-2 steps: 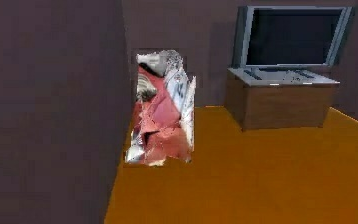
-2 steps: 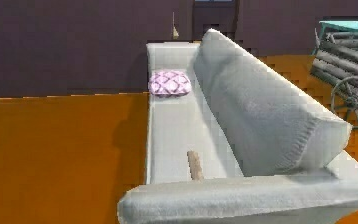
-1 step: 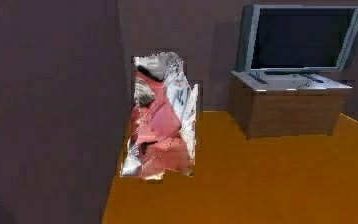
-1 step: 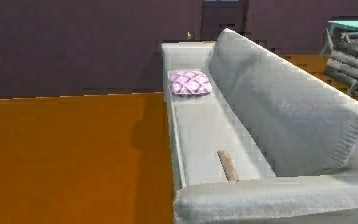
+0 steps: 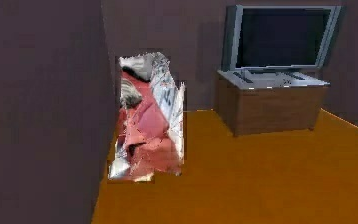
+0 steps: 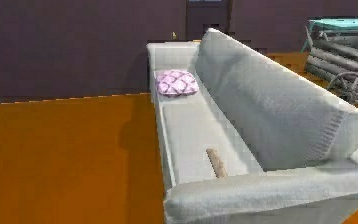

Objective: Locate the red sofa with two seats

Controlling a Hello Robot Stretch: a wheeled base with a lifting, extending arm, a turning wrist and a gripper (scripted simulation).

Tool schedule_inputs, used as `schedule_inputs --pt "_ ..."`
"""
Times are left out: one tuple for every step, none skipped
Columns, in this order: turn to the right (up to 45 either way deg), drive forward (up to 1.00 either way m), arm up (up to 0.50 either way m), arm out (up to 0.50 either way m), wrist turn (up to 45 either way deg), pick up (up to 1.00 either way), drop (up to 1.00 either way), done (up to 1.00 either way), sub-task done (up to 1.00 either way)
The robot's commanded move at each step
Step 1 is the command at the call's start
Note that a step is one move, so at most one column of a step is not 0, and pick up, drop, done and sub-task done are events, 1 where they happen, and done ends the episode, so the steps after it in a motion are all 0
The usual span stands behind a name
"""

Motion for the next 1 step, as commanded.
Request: schedule_inputs --pt "0.0 0.80 0.00 0.00 0.0 0.00 0.00 0.00 0.00"
